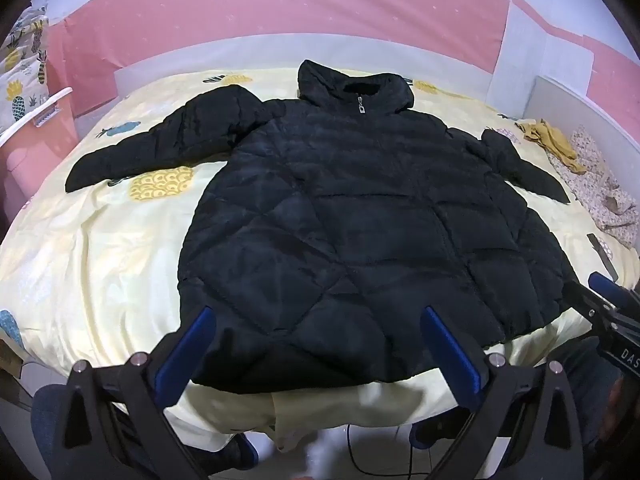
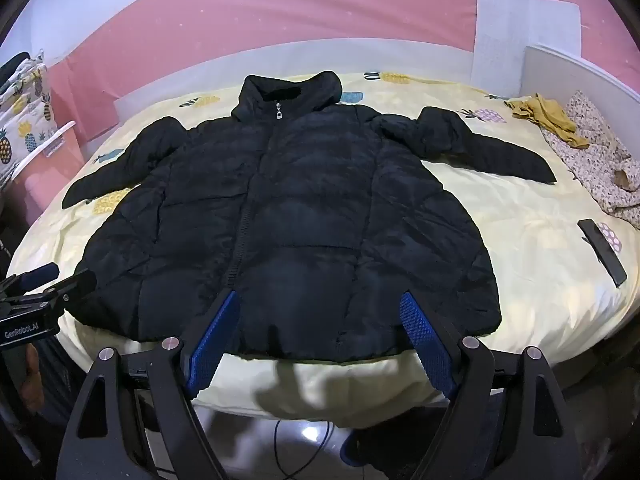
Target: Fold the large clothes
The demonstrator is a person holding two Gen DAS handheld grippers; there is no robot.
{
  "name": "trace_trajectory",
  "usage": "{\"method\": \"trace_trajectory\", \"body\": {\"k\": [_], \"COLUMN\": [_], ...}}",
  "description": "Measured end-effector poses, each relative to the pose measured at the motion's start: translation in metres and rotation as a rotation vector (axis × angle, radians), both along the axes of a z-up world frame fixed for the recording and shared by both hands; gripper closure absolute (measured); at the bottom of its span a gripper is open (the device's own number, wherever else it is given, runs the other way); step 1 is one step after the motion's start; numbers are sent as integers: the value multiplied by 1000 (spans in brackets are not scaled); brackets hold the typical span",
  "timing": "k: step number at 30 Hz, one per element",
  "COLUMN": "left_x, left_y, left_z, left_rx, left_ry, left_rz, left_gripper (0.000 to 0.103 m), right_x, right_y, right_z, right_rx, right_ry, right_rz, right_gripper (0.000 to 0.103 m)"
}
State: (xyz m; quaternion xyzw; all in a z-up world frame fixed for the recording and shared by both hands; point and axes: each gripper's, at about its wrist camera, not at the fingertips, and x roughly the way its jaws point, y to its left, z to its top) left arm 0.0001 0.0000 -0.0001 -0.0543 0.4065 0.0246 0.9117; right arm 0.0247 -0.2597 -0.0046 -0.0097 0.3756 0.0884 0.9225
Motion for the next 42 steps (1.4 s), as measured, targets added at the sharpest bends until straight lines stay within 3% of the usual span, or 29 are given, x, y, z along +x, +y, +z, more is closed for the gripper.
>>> {"method": "trace_trajectory", "body": {"k": [42], "left_x": [-12], "left_y": [-24], "left_z": [-4], "left_rx": [-7], "left_ry": [0], "left_rz": [-16], "left_gripper": [0], "right_x": [2], "right_y": [3], "right_z": [-6], "right_rx": [-14], "right_ry": [23], "right_rz": [2], "right_gripper": [21]}}
